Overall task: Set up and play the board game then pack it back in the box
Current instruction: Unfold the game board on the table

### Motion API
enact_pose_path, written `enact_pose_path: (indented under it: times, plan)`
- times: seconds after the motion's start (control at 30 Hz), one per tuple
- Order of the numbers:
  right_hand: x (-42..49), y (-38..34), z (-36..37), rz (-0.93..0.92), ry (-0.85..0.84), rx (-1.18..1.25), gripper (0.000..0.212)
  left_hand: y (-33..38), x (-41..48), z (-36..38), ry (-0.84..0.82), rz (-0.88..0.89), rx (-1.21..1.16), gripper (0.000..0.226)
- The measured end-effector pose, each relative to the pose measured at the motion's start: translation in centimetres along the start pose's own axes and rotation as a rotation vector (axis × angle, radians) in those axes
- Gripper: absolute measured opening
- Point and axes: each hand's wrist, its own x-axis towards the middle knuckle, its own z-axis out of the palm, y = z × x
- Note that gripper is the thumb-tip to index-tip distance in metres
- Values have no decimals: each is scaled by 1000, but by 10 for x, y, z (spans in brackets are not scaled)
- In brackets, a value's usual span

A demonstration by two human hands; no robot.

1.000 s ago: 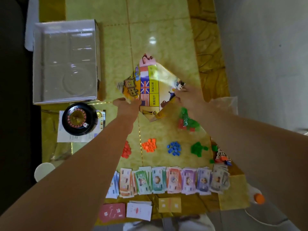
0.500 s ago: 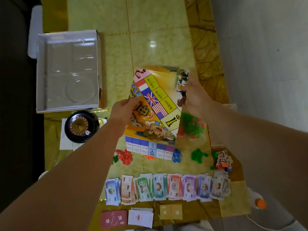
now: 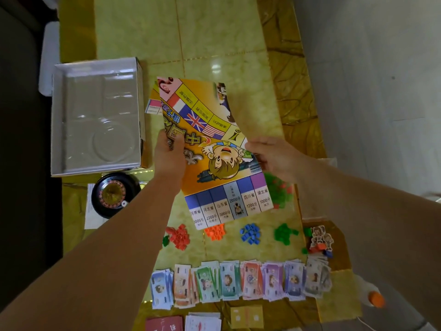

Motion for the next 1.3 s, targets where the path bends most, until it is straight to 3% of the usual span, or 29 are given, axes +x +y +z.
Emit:
enact_pose_path:
  times: [0.03, 0.13, 0.17, 0.23, 0.3, 0.4, 0.53, 0.7, 0.9, 1.03, 1.3]
  plan:
    - [3, 2, -1, -5, 44, -41, 20, -2, 1, 5, -5, -50, 83, 22]
    - [7, 5, -2, -21, 168, -99, 27, -11, 5, 16, 16, -195, 563, 71]
    - [8, 6, -1, -26, 188, -100, 26, -12, 2, 20, 39, -180, 636, 73]
    - [11, 6, 1, -28, 178, -66, 27, -13, -2, 29, -17, -103, 525, 60]
    - [12, 5, 6, -31, 136, -21, 23, -8, -8, 37, -172, -96, 357, 49]
    - [11, -2, 14, -49, 59, 34, 8, -2, -11, 43, -344, -199, 166, 56]
    - [10, -7, 16, -20, -78, 262, 4, 2, -12, 45, -347, -197, 11, 52]
    - [10, -10, 22, -96, -160, 293, 9, 10, -12, 50, -318, -184, -207, 34]
    - [4, -10, 22, -185, -138, 224, 17, 16, -14, 52, -263, -233, -255, 29]
    - [2, -9, 22, -197, -120, 78, 29, 14, -16, 51, -315, -231, -272, 28]
    - [-2, -4, 19, -153, -116, 106, 20, 12, -19, 50, -333, -206, -167, 32]
